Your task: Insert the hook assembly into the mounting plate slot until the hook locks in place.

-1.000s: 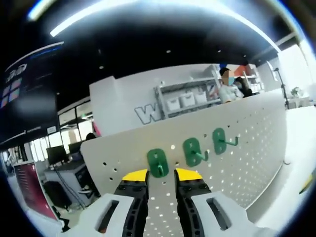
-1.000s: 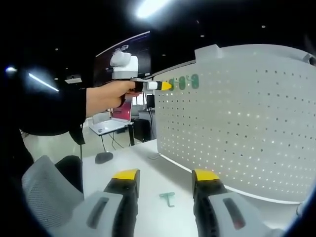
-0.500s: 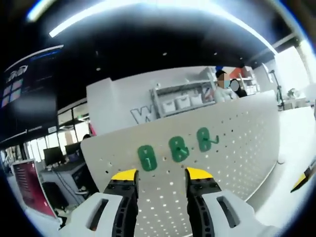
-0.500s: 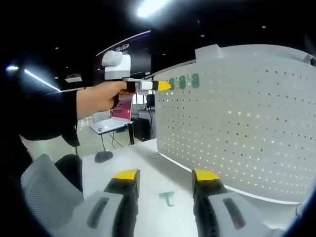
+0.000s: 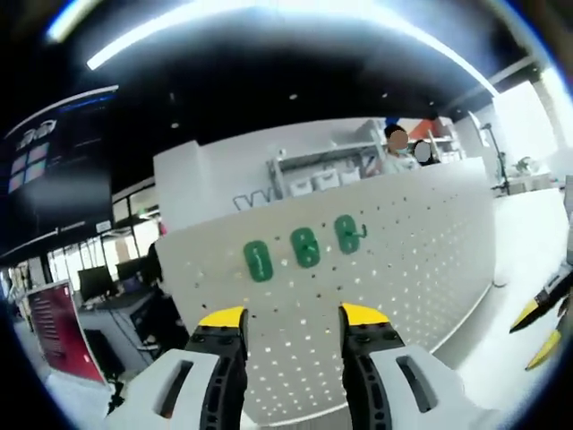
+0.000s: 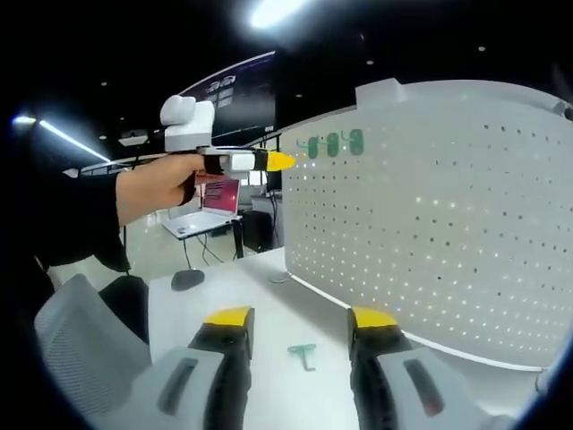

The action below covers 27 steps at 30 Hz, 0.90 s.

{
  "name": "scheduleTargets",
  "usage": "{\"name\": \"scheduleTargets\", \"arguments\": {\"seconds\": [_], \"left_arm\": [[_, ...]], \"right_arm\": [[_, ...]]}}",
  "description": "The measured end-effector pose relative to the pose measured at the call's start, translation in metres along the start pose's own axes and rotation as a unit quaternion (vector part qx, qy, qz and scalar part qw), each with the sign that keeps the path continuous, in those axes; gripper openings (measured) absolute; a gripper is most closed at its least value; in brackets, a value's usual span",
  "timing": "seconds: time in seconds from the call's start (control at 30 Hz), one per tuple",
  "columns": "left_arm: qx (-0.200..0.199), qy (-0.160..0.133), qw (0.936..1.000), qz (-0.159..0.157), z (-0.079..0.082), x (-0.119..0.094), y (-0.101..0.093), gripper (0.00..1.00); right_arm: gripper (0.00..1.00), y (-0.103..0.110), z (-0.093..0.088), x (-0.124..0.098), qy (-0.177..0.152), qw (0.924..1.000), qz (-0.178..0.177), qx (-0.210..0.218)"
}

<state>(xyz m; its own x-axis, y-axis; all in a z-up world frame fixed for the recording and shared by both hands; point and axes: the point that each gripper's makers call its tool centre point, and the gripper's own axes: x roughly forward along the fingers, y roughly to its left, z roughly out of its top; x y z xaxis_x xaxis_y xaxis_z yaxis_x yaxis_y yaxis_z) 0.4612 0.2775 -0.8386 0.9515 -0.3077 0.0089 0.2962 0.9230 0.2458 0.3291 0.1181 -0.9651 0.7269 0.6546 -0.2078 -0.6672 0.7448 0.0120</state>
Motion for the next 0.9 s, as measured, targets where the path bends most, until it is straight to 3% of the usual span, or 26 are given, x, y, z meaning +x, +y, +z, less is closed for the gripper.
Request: {"name": "scheduleTargets", "arguments": {"seconds": [0.43, 0.9], "left_arm": [[-0.018, 0.013, 0.9998, -0.001, -0.025, -0.022, -0.004, 0.41], [-0.038, 0.042, 0.9980, -0.031, -0.061, -0.033, -0.044, 0.39]], "right_arm": [[0.39, -0.001, -0.012, 0.002, 0.020, 0.9998, -0.001, -0.001], [0.39, 0.001, -0.021, 0.004, 0.035, 0.9994, 0.001, -0.003]]}}
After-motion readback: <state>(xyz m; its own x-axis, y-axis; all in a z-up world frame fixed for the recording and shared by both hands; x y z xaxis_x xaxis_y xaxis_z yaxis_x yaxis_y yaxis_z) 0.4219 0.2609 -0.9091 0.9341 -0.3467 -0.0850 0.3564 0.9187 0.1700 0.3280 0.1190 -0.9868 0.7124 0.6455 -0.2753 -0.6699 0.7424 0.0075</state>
